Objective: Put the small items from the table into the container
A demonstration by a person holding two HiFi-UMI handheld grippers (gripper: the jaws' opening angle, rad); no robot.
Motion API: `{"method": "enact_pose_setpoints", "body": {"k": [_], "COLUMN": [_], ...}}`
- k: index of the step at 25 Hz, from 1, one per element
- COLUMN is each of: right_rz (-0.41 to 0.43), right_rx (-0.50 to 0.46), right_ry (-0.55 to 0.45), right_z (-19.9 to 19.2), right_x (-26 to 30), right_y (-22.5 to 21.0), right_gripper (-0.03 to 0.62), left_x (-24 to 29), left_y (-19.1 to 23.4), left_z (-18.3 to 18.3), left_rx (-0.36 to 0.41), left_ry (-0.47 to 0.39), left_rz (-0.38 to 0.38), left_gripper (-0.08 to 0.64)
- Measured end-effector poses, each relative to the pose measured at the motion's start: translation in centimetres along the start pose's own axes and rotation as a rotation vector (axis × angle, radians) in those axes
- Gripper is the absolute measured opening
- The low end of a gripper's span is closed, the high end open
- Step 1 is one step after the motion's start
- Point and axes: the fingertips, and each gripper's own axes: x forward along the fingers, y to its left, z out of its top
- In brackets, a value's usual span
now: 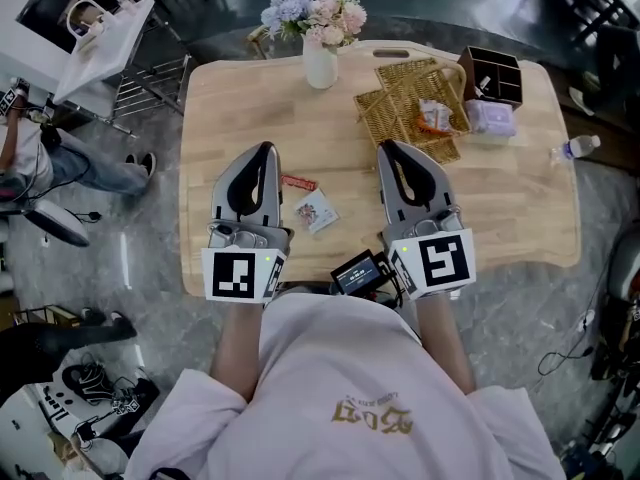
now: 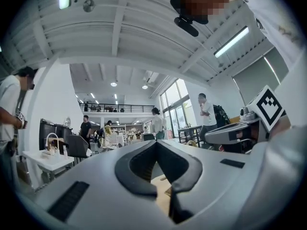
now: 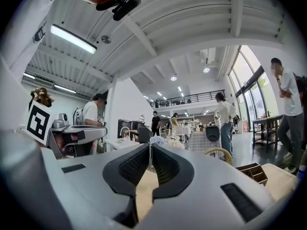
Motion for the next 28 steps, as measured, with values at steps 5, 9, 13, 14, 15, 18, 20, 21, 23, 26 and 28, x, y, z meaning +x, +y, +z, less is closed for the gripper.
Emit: {"method": "enact_pose_setpoints", "body": {"k": [5,9,13,14,15,18,20,21,23,26,28], "right_rz": [0.007,0.032,0.047,0.053,0.059,0.07,0.089,0.1,0.122,0.149,0.162], "right_rx": [0.013,0.016,0.016,0.02,0.025,0.035,0.035,0.036,0.045,0.061,0.068], "right_ry": [0.001,0.024,0.062,0.065,0.068,0.086,0.105,0.118,0.158,0.233,0.279], "right_z": [-0.2,-1.2,-2.6,-2.8,-3.1,-4.2,-5.1,-5.6,-7.2,-10.0,-11.8], "right_x": [0.2,0.6,1.7,2.0,2.2,3.3,4.2,4.4,4.7,4.8,5.0], "right_y": [0.5,1.0,1.3,1.5,1.7,2.6,3.4,3.9,4.8,5.8,6.3], "right_gripper": [0.031,0.032,0.032,0.032,0.032,0.032,0.032,0.032,0.032,0.032,0.032], "left_x": [-0.6,-1.0,-1.3,-1.5,-1.7,-2.3,-2.5,-2.6,-2.7,-2.4,-2.2], "left_y": [0.5,0.9,1.5,1.6,1.7,2.5,3.2,3.4,3.5,3.3,2.8], "left_z": [-0.5,-1.4,-3.0,-3.4,-3.7,-4.7,-5.7,-6.4,-7.9,-9.9,-10.8], "left_rx": [-0.013,-0.019,-0.029,-0.034,-0.037,-0.04,-0.057,-0.064,-0.071,-0.111,-0.138], "left_ry": [0.008,0.025,0.049,0.056,0.06,0.071,0.084,0.095,0.123,0.152,0.157], "left_rz": [0.023,0.045,0.05,0.05,0.049,0.057,0.069,0.069,0.066,0.037,0.0], "left_gripper": [0.0,0.0,0.0,0.0,0.0,0.0,0.0,0.0,0.0,0.0,0.0]}}
